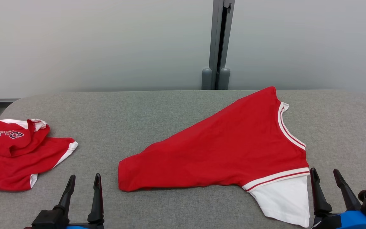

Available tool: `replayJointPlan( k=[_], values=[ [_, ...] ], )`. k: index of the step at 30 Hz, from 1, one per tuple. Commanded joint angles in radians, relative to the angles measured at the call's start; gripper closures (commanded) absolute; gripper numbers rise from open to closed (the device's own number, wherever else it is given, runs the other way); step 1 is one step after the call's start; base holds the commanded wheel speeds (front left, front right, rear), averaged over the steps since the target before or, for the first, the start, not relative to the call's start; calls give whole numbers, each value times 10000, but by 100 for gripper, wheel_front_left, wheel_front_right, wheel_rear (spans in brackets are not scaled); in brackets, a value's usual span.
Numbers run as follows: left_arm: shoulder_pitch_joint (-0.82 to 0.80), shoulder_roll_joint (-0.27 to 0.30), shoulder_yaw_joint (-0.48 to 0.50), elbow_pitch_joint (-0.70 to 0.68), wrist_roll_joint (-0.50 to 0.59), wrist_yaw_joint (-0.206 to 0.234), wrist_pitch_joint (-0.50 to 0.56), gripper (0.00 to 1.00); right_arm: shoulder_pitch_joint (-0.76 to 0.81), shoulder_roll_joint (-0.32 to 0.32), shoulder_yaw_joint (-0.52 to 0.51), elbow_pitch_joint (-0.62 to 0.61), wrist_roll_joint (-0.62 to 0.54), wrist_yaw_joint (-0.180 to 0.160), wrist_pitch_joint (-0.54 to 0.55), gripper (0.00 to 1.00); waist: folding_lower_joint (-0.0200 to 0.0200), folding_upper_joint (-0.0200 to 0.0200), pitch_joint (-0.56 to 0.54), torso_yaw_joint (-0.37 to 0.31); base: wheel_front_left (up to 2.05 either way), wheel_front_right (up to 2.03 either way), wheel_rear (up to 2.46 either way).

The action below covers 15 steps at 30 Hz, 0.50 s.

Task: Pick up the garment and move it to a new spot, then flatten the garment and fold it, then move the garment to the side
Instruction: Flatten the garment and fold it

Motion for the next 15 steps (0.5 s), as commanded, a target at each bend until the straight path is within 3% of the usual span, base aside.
replayJointPlan(
  k=[1,15],
  values=[
    [89,-39,80,4,93,-22,-47,0,68,-28,-10,14,19,3,7,0,1,0,-4,5,0,0,0],
    [100,-323,360,177,586,-332,-48,0,-2,-28,18,68,127,3,26,0,1,0,78,-43,0,0,0]
  ],
)
